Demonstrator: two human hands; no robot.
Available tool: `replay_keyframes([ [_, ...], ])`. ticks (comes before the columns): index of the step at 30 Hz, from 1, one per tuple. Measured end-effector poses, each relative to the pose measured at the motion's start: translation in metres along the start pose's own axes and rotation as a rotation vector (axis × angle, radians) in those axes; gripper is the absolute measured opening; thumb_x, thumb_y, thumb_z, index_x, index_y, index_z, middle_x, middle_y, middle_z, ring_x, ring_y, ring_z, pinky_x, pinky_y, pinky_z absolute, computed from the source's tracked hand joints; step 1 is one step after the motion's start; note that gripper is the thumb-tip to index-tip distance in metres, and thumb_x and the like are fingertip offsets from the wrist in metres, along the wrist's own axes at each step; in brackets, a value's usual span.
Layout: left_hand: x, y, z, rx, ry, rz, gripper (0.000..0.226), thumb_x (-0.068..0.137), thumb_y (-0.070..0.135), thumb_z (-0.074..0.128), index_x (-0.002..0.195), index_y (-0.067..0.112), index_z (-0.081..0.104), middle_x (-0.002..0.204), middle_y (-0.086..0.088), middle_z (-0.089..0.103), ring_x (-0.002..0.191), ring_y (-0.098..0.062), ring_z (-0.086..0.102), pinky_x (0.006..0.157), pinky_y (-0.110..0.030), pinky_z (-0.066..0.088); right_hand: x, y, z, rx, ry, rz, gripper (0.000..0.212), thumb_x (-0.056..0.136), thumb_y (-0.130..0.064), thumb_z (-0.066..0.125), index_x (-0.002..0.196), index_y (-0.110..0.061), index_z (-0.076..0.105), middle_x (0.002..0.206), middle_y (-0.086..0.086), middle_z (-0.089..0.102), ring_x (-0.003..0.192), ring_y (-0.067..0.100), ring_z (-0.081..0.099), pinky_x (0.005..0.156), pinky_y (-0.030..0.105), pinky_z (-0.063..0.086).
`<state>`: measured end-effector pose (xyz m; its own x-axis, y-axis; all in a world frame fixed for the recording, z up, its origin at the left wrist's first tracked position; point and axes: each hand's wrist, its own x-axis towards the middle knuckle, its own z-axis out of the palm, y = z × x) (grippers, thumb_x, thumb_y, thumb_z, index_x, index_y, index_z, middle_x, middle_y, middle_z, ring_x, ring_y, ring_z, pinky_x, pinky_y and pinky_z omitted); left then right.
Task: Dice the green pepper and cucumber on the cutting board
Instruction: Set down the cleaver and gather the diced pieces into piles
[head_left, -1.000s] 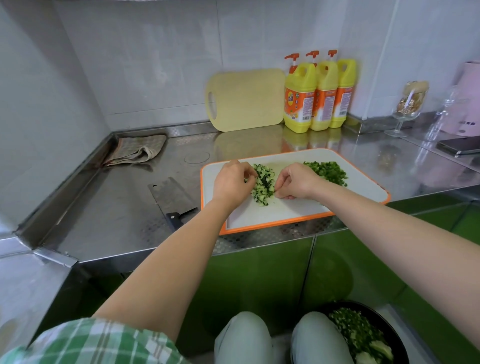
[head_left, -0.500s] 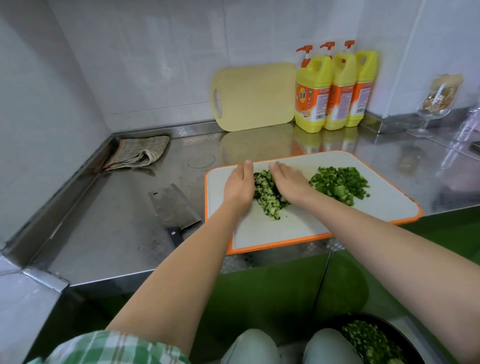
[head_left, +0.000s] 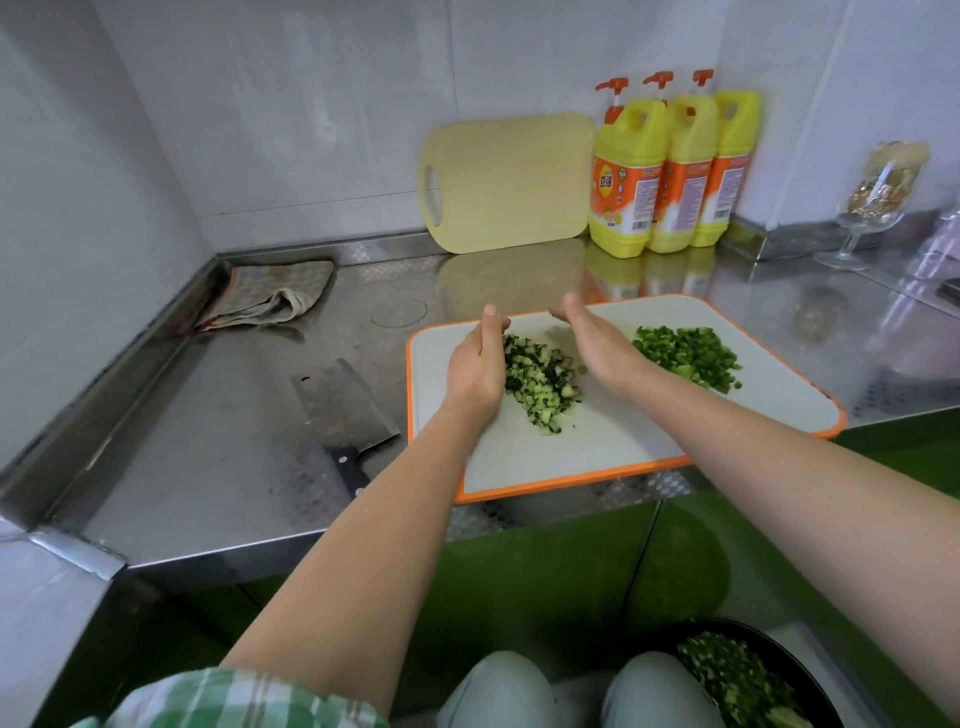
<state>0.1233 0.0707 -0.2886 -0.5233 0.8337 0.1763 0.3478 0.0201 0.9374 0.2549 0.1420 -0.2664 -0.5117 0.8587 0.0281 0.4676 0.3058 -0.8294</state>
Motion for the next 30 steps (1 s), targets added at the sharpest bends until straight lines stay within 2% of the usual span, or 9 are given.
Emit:
replay_keyframes([
  [4, 0.001, -0.001, 0.0, -0.014, -0.003, -0.007, 0.062, 0.102, 0.051, 0.017, 0.13, 0.015, 0.059, 0.137, -0.003, 0.055, 0.129, -0.018, 0.047, 0.1, -0.024, 0.03, -0.004, 0.0, 0.013, -0.17, -0.069, -0.007, 0.069, 0.099, -0.058, 0.009, 0.145, -0.017, 0.042, 0.15, 0.007, 0.041, 0.139, 0.025, 0.036, 0.111, 0.036, 0.026],
  [8, 0.003, -0.002, 0.0, -0.062, 0.001, -0.011, 0.063, 0.102, 0.052, 0.016, 0.127, 0.015, 0.06, 0.136, -0.003, 0.057, 0.127, -0.017, 0.049, 0.1, -0.024, 0.031, -0.003, 0.005, -0.002, -0.028, -0.072, -0.004, 0.071, 0.096, -0.065, 0.011, 0.149, -0.025, 0.035, 0.153, -0.003, 0.036, 0.143, 0.018, 0.03, 0.118, 0.039, 0.02],
  [14, 0.002, -0.003, 0.0, -0.116, 0.005, -0.016, 0.065, 0.102, 0.054, 0.015, 0.128, 0.015, 0.059, 0.136, -0.001, 0.057, 0.127, -0.016, 0.049, 0.099, -0.022, 0.029, -0.017, -0.005, 0.016, -0.292, -0.022, -0.042, 0.063, 0.104, -0.046, 0.009, 0.146, -0.008, 0.036, 0.152, 0.013, 0.036, 0.142, 0.026, 0.028, 0.114, 0.033, 0.018],
  [17, 0.003, -0.003, -0.001, -0.116, 0.004, -0.022, 0.065, 0.101, 0.054, 0.014, 0.128, 0.015, 0.06, 0.136, -0.001, 0.056, 0.127, -0.016, 0.049, 0.098, -0.023, 0.029, -0.02, -0.009, 0.016, -0.14, -0.102, -0.065, 0.061, 0.103, -0.049, 0.013, 0.149, -0.015, 0.034, 0.155, 0.003, 0.032, 0.144, 0.019, 0.026, 0.113, 0.027, 0.018],
  [20, 0.002, -0.003, -0.002, -0.14, 0.017, -0.031, 0.066, 0.101, 0.054, 0.013, 0.127, 0.015, 0.06, 0.135, -0.001, 0.057, 0.126, -0.017, 0.049, 0.099, -0.024, 0.029, -0.015, -0.009, 0.011, -0.046, -0.019, -0.015, 0.065, 0.101, -0.056, 0.011, 0.151, -0.018, 0.03, 0.157, 0.001, 0.028, 0.145, 0.018, 0.022, 0.115, 0.031, 0.015],
  [23, 0.001, -0.002, -0.003, -0.178, 0.029, -0.045, 0.067, 0.101, 0.054, 0.012, 0.127, 0.015, 0.06, 0.134, -0.001, 0.058, 0.125, -0.016, 0.05, 0.098, -0.024, 0.029, -0.015, -0.006, 0.011, -0.158, 0.006, 0.026, 0.067, 0.1, -0.055, 0.005, 0.153, -0.016, 0.023, 0.159, 0.007, 0.021, 0.148, 0.023, 0.013, 0.12, 0.037, 0.008],
  [26, 0.002, -0.003, -0.005, -0.182, 0.018, -0.047, 0.067, 0.101, 0.054, 0.011, 0.127, 0.016, 0.059, 0.134, 0.0, 0.057, 0.125, -0.016, 0.05, 0.098, -0.024, 0.03, -0.022, -0.009, 0.021, -0.225, -0.077, -0.003, 0.063, 0.102, -0.05, 0.004, 0.154, -0.017, 0.018, 0.161, 0.006, 0.015, 0.149, 0.023, 0.007, 0.118, 0.033, 0.002],
  [30, 0.002, -0.004, -0.005, -0.186, 0.023, -0.052, 0.068, 0.101, 0.055, 0.01, 0.127, 0.017, 0.059, 0.133, 0.001, 0.058, 0.124, -0.015, 0.05, 0.099, -0.026, 0.031, -0.016, -0.013, 0.027, -0.006, -0.103, -0.003, 0.071, 0.097, -0.061, 0.006, 0.153, -0.02, 0.022, 0.159, -0.002, 0.02, 0.148, 0.018, 0.015, 0.12, 0.035, 0.01],
])
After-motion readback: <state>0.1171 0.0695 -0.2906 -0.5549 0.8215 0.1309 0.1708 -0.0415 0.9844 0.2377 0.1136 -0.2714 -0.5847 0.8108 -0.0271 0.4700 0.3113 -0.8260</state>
